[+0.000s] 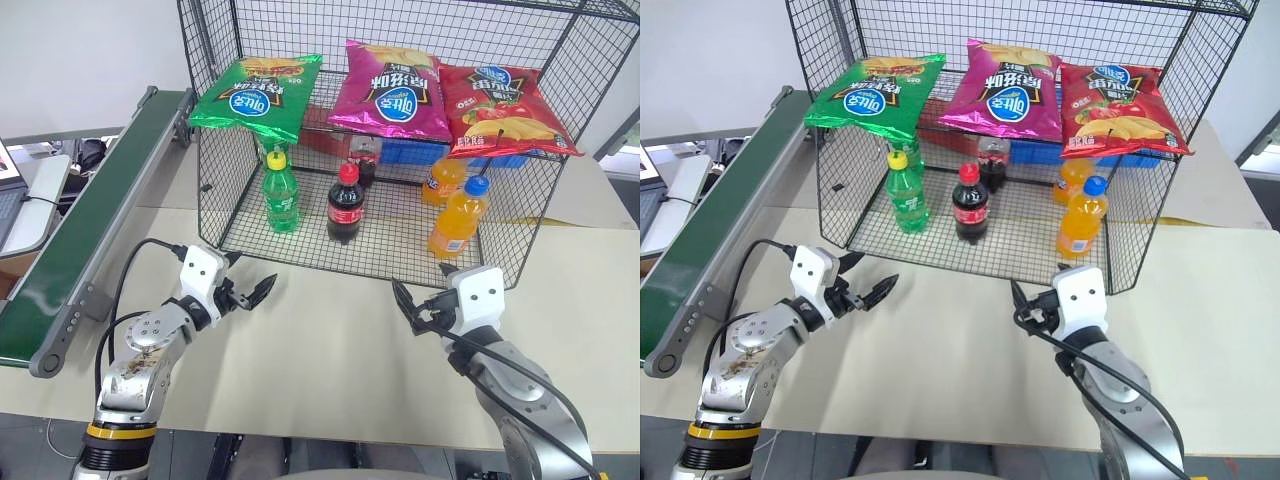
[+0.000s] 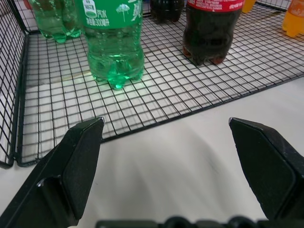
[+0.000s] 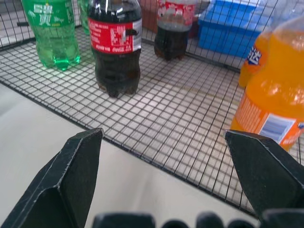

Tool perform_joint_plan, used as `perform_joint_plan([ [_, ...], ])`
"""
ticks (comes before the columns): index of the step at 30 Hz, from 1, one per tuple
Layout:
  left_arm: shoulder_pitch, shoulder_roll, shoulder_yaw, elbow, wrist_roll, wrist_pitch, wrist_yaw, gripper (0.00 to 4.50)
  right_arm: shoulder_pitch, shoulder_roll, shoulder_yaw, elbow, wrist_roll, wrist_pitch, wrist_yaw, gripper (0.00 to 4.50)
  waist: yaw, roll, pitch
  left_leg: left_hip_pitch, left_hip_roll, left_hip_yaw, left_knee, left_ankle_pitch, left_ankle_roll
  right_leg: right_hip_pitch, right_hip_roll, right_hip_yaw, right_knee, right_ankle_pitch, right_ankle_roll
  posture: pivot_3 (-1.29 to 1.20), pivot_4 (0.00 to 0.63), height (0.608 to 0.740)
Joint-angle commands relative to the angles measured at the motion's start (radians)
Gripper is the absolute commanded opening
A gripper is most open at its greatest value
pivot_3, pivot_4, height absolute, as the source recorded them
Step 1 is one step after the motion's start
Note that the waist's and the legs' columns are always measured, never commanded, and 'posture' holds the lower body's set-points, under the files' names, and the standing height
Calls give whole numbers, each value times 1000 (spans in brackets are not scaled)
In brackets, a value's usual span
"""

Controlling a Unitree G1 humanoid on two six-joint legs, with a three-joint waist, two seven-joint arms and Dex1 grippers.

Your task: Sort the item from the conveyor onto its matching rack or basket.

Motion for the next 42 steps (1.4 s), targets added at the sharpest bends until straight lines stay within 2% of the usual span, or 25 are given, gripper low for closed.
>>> perform_joint_plan([
  [1,-3,11,20,-49,-18,1,-4,4485,-6,7,3,-43,-3,-5,-2,4500,0,0,0,0,0,0,0,0,0,0,0,0,0,0,0,0,150,740],
  [34,-60,8,-11,1,-3,-10,-28,4485,-30,9,-12,-33,-6,9,-4,4500,0,0,0,0,0,0,0,0,0,0,0,0,0,0,0,0,150,740],
  [42,-9,21,22,-28,-15,6,-19,4485,-26,-4,-15,-37,5,11,18,4500,-1,0,0,0,0,0,0,0,0,0,0,0,0,0,0,0,150,740],
])
